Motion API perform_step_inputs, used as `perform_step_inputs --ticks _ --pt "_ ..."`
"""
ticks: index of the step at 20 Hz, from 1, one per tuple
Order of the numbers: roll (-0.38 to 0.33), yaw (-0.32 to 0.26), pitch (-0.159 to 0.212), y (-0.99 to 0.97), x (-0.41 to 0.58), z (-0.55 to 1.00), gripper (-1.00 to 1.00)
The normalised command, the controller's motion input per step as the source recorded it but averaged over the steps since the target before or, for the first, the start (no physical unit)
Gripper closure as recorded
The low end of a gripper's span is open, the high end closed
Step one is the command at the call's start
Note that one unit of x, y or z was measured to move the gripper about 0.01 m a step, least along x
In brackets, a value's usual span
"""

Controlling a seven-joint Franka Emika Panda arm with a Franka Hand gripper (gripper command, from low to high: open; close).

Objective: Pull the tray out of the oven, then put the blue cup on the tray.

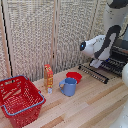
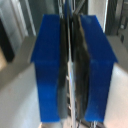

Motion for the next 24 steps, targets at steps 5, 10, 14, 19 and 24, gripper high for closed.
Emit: perform_step_inputs --ticks 5,10,14,19,24 --pt "0.058 -0.045 -0.063 0.79 0.261 0.09 1.00" --pt "0.001 -0.028 -0.006 0.81 0.255 -0.10 1.00" --pt "0.006 -0.019 0.017 0.21 0.248 -0.10 -1.00" --pt "0.048 -0.007 -0.003 -0.08 0.052 0.12 -1.00" --pt "0.124 -0.094 -0.075 -0.02 0.000 0.69 -1.00"
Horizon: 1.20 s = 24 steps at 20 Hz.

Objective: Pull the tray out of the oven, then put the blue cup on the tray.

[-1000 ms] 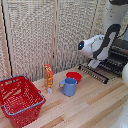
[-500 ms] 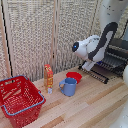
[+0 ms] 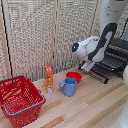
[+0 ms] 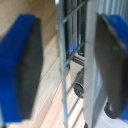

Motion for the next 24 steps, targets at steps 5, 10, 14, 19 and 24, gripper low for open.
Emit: perform_step_inputs --ticks 5,10,14,19,24 --pt "0.154 -0.031 0.016 -0.01 0.000 0.74 -1.00" --pt "0.225 -0.144 0.004 0.14 0.000 0.47 -1.00" --pt "0.247 -0.273 -0.004 0.15 0.000 0.32 -1.00" --pt "0.241 -0.301 -0.019 0.11 -0.003 0.29 -1.00" --pt "0.251 -0.292 -0.012 0.12 0.000 0.27 -1.00"
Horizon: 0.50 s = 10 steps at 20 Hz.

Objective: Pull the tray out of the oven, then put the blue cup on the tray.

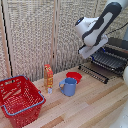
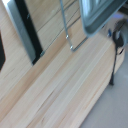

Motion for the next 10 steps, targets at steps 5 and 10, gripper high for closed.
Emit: perform_step_inputs --ticks 5,10 --pt "0.284 -0.266 -0.001 0.16 0.000 0.20 -1.00" --pt "0.324 -0.217 -0.004 0.24 0.002 0.10 -1.00"
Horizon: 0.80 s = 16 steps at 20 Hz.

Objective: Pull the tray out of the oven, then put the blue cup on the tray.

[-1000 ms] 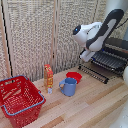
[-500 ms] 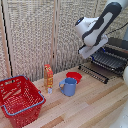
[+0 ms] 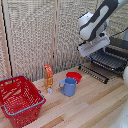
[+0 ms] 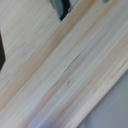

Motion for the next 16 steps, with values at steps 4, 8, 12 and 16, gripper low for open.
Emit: perform_step_inputs --ticks 4,8,12,16 --pt "0.307 -0.144 -0.099 0.46 0.000 0.11 -1.00" --pt "0.272 -0.126 -0.164 0.55 0.000 0.15 -1.00" --pt "0.236 -0.133 -0.134 0.57 0.000 0.06 -1.00" --pt "0.169 -0.138 -0.048 0.61 0.000 -0.12 -1.00"
